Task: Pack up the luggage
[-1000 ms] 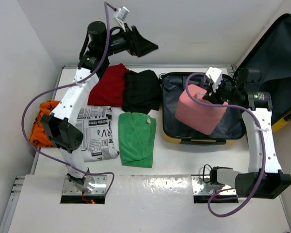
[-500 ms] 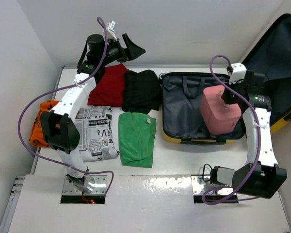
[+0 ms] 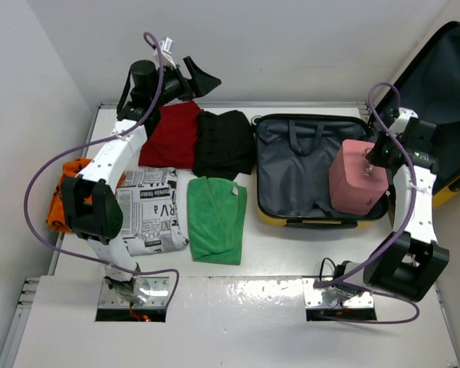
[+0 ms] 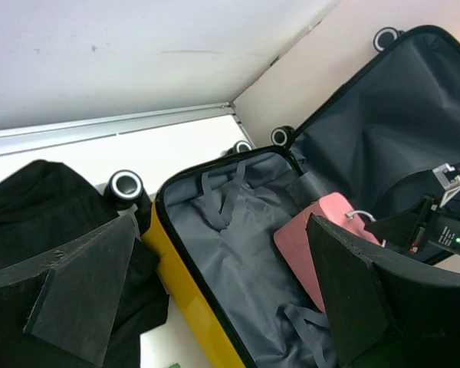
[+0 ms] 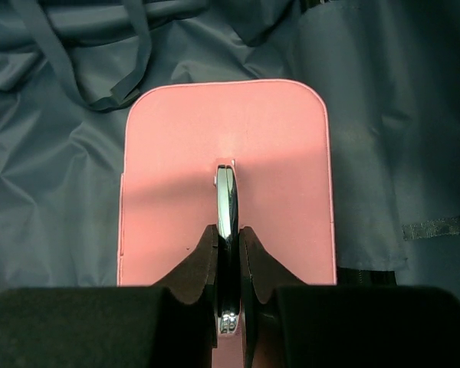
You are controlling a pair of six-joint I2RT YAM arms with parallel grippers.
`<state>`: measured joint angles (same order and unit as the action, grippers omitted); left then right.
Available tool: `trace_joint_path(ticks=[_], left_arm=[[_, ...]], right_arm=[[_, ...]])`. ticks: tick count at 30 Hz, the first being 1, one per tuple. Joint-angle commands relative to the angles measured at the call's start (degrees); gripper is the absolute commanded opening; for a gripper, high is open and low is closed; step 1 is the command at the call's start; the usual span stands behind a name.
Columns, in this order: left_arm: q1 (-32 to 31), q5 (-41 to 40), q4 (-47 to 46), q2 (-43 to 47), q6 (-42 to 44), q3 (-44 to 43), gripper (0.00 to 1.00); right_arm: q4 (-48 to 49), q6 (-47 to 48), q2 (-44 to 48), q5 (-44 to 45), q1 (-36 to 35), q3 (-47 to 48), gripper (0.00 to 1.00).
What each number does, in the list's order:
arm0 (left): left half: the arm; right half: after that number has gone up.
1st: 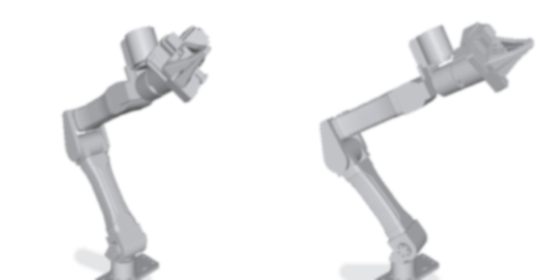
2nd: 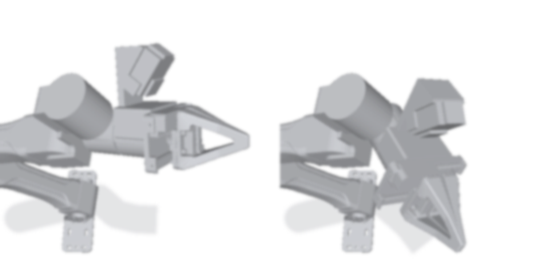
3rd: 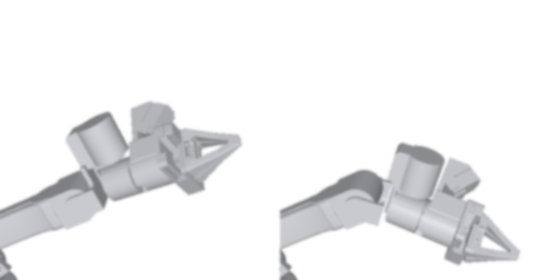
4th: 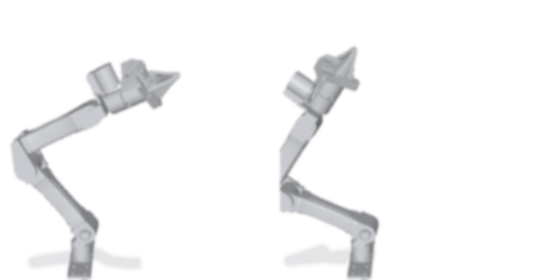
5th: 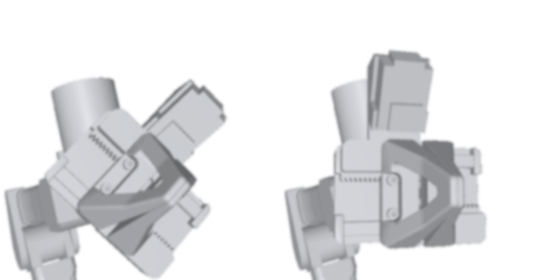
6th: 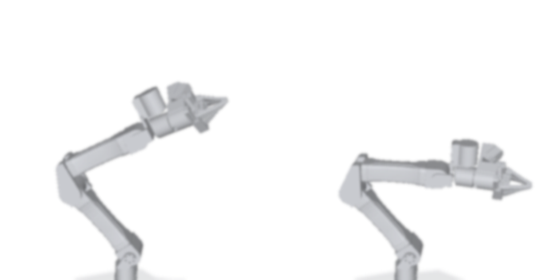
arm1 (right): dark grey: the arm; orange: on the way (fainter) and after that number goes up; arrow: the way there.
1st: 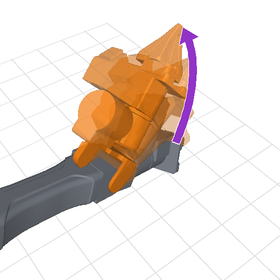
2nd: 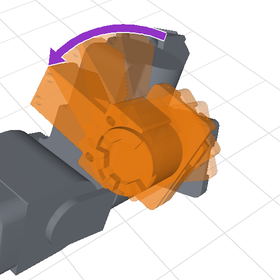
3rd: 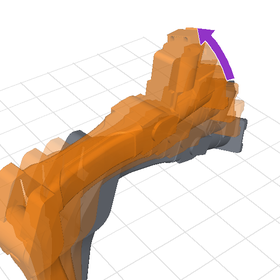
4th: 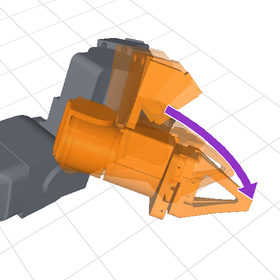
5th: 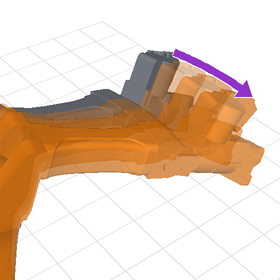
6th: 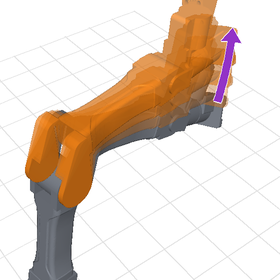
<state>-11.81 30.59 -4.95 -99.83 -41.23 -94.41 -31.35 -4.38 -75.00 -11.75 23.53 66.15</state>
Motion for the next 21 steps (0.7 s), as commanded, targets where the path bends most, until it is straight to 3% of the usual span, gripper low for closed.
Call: trace_joint_path(ticks=[1, 15, 21], left_arm=[[0.6, 0.8, -3.8, 2.8, -0.4, 0.2, 1.00], [0.6, 1.3, -4.5, 1.8, -0.4, 1.3, 1.00], [-0.6, 0.2, -1.6, 1.2, 2.0, 0.1, 1.00]], right_arm=[[7.0, -1.8, -0.1, -2.2, 2.0, 0.3, 0.00], [7.9, 3.9, 0.5, -8.7, 2.8, -4.5, 0.00], [5.5, 8.8, 2.1, -4.4, -3.4, -5.6, 0.00]])
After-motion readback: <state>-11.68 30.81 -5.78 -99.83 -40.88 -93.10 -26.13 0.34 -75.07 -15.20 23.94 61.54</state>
